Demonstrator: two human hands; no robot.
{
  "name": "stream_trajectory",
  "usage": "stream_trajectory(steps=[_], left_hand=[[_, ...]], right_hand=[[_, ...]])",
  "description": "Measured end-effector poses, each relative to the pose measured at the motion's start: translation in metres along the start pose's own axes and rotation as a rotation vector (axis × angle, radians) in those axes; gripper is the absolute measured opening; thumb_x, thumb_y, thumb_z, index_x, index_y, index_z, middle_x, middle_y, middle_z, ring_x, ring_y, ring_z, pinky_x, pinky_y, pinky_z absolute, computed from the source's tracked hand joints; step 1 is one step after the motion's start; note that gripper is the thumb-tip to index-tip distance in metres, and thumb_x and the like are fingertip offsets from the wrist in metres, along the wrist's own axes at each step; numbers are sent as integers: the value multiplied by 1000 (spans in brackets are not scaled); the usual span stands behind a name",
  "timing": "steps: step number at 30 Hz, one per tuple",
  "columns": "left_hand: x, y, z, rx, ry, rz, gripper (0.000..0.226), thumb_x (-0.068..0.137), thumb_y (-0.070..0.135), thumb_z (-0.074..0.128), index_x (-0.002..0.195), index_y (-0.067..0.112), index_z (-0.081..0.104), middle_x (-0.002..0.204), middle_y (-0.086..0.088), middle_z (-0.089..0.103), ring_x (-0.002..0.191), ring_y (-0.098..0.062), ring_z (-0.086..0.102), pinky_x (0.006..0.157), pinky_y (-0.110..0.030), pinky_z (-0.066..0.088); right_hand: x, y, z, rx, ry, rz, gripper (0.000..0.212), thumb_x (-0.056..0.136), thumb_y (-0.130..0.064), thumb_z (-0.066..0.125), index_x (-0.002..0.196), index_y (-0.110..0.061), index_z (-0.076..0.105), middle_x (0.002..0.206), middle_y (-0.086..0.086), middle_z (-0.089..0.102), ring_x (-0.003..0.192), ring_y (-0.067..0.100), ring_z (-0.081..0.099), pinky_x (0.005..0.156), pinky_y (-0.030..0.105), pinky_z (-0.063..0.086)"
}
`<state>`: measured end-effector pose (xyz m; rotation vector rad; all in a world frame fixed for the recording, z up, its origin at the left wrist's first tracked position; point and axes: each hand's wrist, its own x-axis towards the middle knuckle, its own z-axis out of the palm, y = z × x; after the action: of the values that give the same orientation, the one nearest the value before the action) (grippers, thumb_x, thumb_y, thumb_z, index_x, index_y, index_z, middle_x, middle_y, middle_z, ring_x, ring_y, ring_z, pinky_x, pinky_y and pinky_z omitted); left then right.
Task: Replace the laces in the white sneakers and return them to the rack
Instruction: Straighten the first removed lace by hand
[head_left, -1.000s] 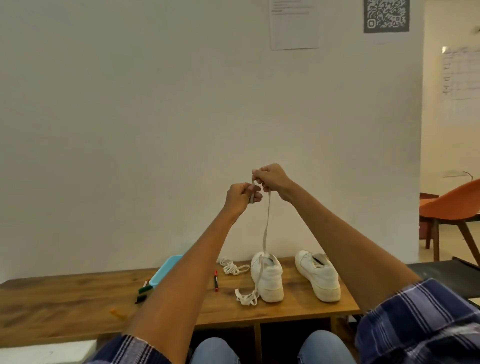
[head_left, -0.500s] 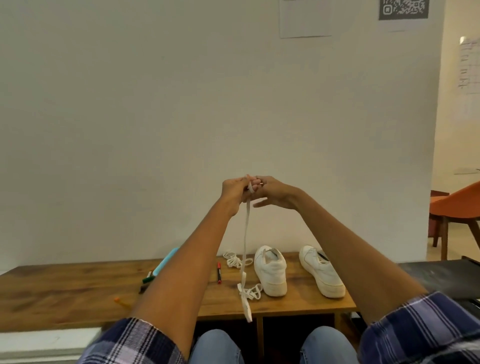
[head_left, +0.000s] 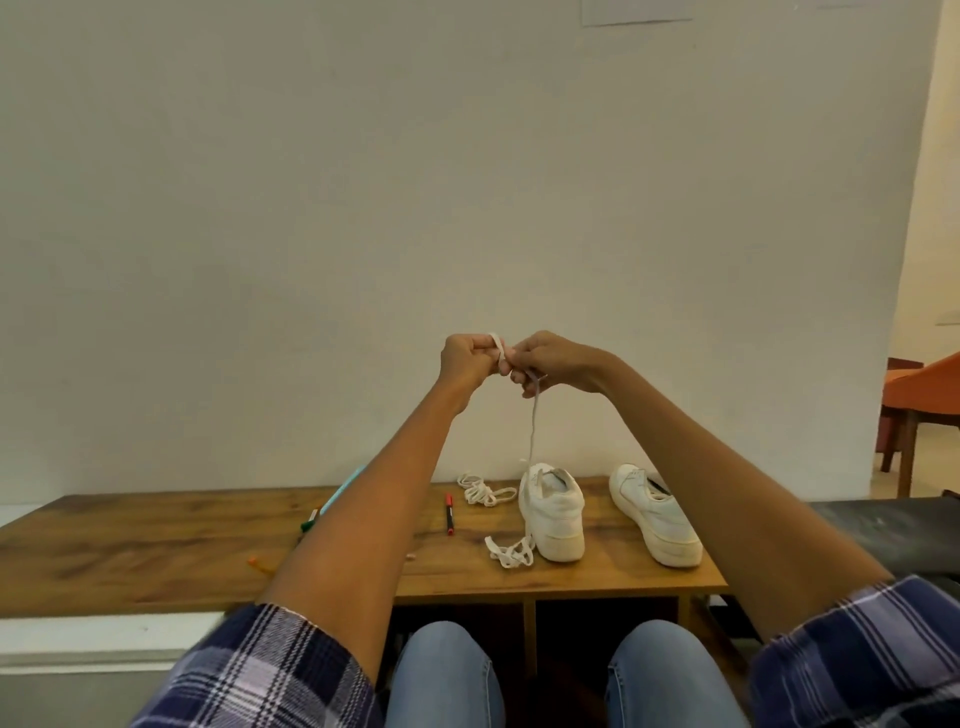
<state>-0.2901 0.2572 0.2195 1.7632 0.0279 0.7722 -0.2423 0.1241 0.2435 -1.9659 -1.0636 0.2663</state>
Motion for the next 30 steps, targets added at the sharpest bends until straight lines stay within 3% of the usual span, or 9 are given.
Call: stream_trajectory(steps=[6, 9, 13, 16, 18, 23, 25, 27, 30], left_hand=[[-10, 0, 5, 75, -185, 40, 24, 91, 0, 55, 112, -8, 63, 100, -20, 68, 73, -12, 68, 82, -23, 55], [-13, 4, 9, 30, -204, 61, 24, 95, 1, 48, 112, -10, 62, 99, -20, 67, 65, -3, 68, 78, -19, 56], [-14, 7, 9, -13, -214, 15, 26, 97, 7, 48, 111, -11, 61, 105, -26, 66, 70, -10, 68, 89, -30, 53], [-14, 11, 7, 0, -255, -12, 30, 97, 12, 49, 112, -12, 61, 103, -23, 66, 70, -12, 68, 80, -23, 56], [-15, 13, 5, 3, -296, -42, 29, 96, 11, 50, 111, -12, 61, 97, -20, 67, 64, -9, 69, 74, -19, 57], [-20, 23, 4, -218, -356, -172, 22, 96, 6, 48, 102, -10, 62, 77, -8, 65, 59, -9, 67, 65, -16, 56], [-18, 27, 6, -324, -285, -200, 21, 96, 5, 48, 99, -8, 63, 71, -5, 66, 56, -8, 65, 63, -16, 56], [-16, 28, 5, -380, -179, -220, 23, 94, 5, 50, 103, -11, 63, 69, -5, 66, 53, -8, 65, 61, -15, 56], [-10, 24, -3, -435, -70, -239, 21, 94, 5, 52, 100, -11, 63, 58, -4, 67, 50, -9, 66, 57, -16, 56]], right_hand=[[2, -10, -8, 104, 299, 28, 30, 98, -20, 43, 75, -10, 58, 58, -1, 49, 49, 12, 43, 54, 23, 47], [2, -14, -12, 98, 337, 70, 29, 98, -22, 44, 74, -10, 56, 60, 0, 46, 46, 11, 39, 49, 21, 44], [0, -17, -19, 79, 366, 81, 29, 98, -23, 45, 77, -6, 57, 62, 2, 43, 49, 13, 36, 50, 22, 40], [2, -14, -21, 24, 420, 54, 33, 96, -28, 51, 79, -1, 61, 62, 3, 44, 49, 14, 36, 47, 22, 36], [6, -7, -21, 30, 462, 18, 40, 91, -33, 59, 66, -3, 59, 58, 3, 39, 47, 13, 32, 43, 22, 31], [14, 12, -21, 58, 622, 0, 58, 80, -42, 71, 46, -13, 34, 42, -6, 40, 37, 9, 26, 39, 21, 24], [17, 23, -14, -47, 531, 55, 43, 86, -28, 65, 52, -11, 46, 55, 2, 48, 46, 11, 36, 42, 19, 30], [21, 33, -3, -97, 382, 80, 20, 89, -14, 58, 74, -1, 61, 78, 15, 61, 62, 15, 51, 49, 17, 44], [20, 32, 7, 102, 258, -33, 12, 91, -7, 55, 99, -7, 64, 101, 14, 65, 90, 18, 64, 74, 26, 50]])
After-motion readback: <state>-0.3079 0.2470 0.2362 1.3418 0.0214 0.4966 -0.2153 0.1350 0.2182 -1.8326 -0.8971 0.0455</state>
